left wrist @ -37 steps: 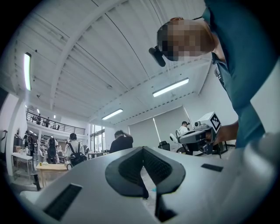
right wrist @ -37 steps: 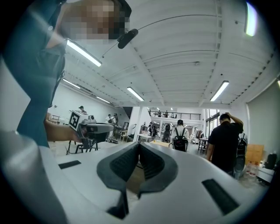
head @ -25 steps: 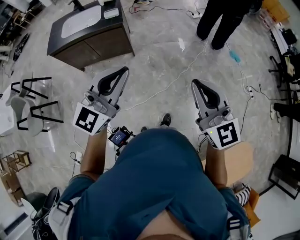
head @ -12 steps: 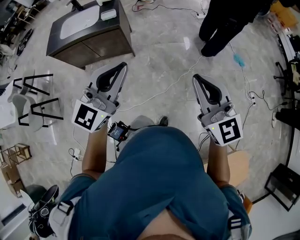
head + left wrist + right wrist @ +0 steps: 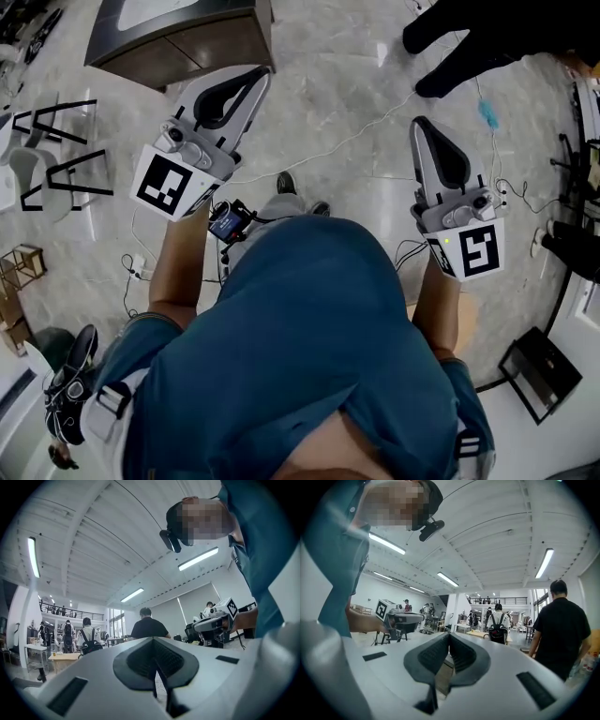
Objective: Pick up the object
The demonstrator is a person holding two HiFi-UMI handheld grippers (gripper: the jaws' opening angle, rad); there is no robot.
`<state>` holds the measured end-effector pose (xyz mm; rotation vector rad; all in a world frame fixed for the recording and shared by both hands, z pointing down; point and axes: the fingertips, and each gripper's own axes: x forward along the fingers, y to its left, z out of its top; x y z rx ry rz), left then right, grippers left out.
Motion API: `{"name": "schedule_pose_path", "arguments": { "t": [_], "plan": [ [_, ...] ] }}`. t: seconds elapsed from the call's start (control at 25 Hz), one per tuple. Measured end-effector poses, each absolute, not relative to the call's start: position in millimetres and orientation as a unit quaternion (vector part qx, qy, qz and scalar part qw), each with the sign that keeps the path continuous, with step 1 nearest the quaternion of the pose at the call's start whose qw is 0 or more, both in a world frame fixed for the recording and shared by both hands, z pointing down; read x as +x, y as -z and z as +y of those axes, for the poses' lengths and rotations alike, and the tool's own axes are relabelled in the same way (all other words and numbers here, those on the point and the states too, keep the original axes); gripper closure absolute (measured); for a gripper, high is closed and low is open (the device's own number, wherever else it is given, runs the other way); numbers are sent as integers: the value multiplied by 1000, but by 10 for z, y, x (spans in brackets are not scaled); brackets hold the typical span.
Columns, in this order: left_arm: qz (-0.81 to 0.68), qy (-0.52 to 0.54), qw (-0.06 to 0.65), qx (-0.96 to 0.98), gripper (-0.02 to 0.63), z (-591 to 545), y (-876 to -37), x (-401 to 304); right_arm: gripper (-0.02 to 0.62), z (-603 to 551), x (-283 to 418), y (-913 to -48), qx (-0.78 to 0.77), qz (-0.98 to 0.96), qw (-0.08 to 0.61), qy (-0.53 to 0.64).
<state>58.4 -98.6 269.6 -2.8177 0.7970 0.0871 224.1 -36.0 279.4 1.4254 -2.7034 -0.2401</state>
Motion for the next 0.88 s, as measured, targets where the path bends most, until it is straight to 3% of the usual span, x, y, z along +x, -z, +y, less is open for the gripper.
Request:
{"name": "schedule_pose_path", "arguments": {
  "t": [0.52, 0.88],
  "plan": [
    [275, -54, 101, -954, 602, -1817, -2677, -123, 581, -1192, 1510, -2657, 459, -881, 56, 97],
    [302, -57, 101, -946, 601, -2127, -2667, -286, 580, -1597, 1364, -2652, 431, -895, 59, 101]
  ]
}}
